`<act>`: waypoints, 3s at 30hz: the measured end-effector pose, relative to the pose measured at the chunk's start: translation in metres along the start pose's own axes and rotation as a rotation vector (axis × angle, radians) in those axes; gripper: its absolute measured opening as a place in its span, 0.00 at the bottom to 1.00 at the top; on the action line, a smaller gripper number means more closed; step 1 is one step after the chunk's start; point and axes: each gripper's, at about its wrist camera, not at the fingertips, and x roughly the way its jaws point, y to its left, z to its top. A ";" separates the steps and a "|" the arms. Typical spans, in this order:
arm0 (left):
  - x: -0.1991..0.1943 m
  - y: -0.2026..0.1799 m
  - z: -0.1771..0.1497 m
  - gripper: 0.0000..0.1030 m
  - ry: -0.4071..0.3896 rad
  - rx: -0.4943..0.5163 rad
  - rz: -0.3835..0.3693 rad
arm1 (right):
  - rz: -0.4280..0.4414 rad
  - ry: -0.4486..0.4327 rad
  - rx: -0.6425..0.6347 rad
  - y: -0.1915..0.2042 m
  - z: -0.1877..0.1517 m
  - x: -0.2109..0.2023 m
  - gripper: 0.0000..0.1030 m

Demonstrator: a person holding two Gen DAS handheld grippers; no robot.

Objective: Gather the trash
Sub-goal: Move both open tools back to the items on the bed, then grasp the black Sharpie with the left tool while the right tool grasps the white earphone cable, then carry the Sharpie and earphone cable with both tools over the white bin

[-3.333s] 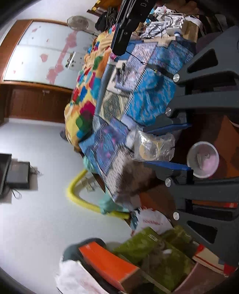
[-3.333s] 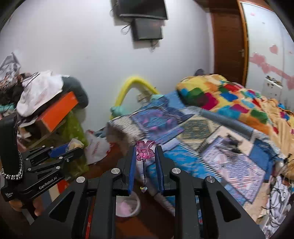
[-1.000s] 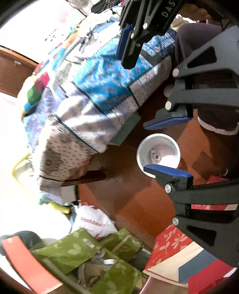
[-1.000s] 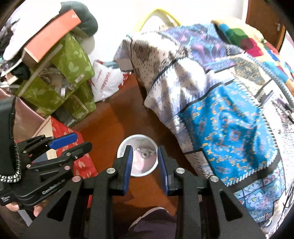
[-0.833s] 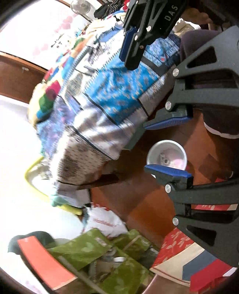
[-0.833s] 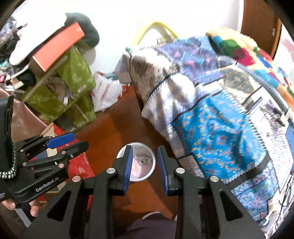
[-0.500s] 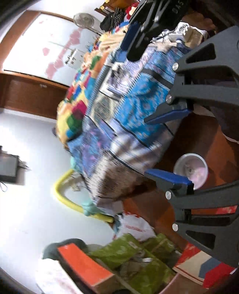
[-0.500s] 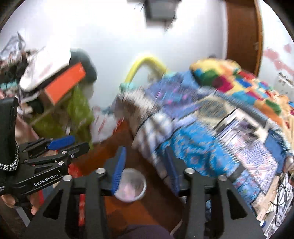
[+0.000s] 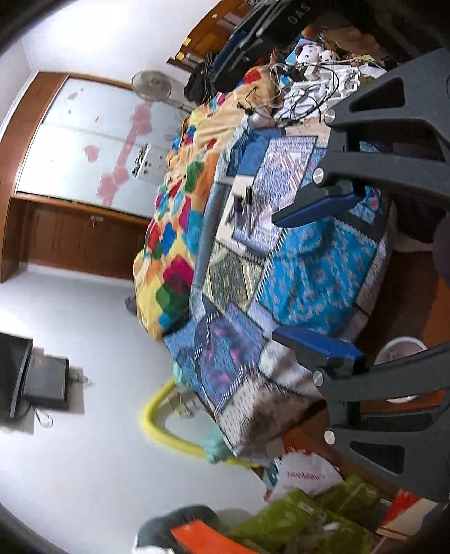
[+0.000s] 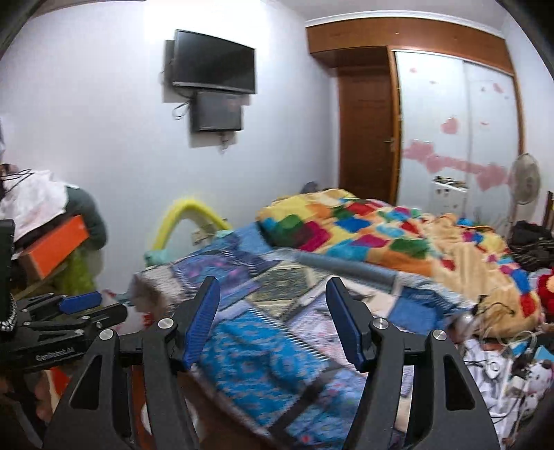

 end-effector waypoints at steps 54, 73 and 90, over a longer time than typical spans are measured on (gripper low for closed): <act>0.412 -0.133 0.017 0.10 0.194 0.431 -0.199 | 0.008 0.471 0.310 -0.190 -0.107 0.255 0.91; 0.395 -0.066 -0.013 0.10 0.379 0.214 -0.172 | 0.056 0.514 0.248 -0.158 -0.107 0.328 0.25; 0.410 -0.091 -0.014 0.21 0.380 0.292 -0.140 | -0.011 0.459 0.271 -0.162 -0.102 0.280 0.08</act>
